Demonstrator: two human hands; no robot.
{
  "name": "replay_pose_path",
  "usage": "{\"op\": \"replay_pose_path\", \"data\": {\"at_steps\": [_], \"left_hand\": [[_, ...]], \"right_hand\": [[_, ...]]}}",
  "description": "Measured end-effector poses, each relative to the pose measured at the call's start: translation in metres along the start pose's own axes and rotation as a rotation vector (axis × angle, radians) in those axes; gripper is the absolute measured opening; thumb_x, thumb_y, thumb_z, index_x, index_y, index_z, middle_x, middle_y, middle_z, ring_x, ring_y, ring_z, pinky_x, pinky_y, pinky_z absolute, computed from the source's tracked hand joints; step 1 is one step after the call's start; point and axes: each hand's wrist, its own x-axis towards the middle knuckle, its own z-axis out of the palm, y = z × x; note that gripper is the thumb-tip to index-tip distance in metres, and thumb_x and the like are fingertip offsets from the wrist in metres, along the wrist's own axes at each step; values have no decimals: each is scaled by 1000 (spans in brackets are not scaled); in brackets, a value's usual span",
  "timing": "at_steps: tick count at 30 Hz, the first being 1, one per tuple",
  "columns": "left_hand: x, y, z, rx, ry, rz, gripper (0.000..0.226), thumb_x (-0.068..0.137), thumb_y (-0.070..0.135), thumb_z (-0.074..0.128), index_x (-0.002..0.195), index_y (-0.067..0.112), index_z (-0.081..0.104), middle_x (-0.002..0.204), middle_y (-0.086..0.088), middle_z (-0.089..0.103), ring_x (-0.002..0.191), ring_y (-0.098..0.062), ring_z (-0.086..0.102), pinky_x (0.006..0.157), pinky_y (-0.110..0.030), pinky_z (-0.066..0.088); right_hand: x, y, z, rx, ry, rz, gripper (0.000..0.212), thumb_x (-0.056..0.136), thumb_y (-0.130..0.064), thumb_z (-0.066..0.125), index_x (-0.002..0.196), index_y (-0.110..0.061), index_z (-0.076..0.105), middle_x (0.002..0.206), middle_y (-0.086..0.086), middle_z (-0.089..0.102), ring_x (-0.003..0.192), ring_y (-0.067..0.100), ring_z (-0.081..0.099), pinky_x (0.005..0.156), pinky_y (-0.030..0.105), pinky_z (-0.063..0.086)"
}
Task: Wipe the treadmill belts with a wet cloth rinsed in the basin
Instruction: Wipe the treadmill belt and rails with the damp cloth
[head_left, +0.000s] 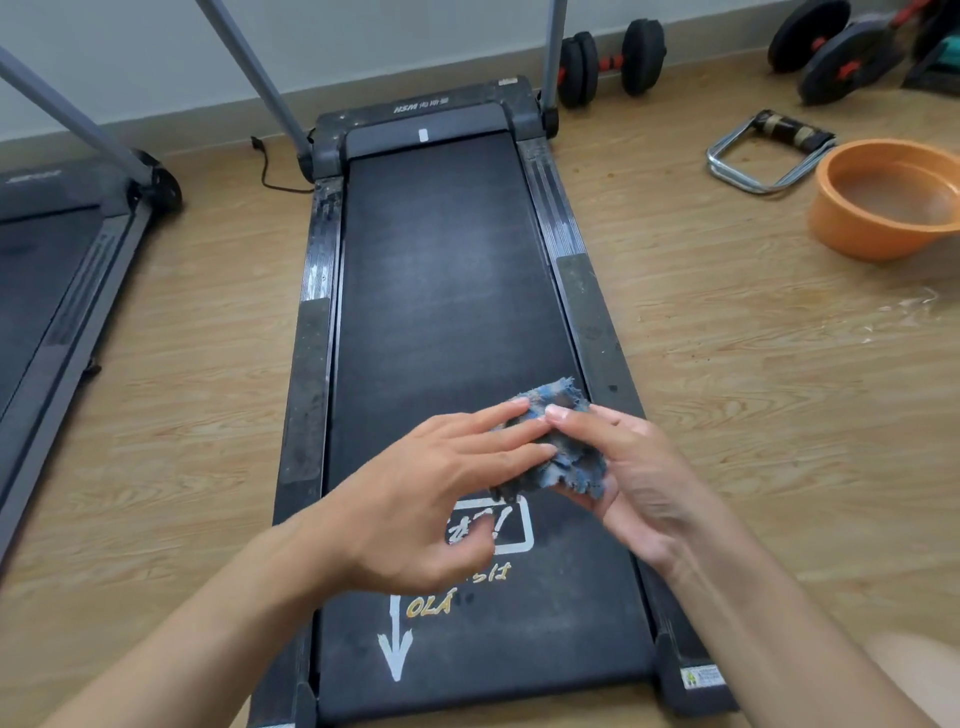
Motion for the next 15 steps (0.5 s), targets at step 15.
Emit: {"op": "replay_pose_path", "data": {"at_steps": [15], "left_hand": [[-34,-111,-40,327,-506,-483,72,107,37,54,168,33,17,174,14,19,156,-13,32,121,-28,28]], "right_hand": [[86,62,-38,-165,435,-45,19,105,-13,57,119,-7,69,110,13,78,99,27,75,89,50,61]]}}
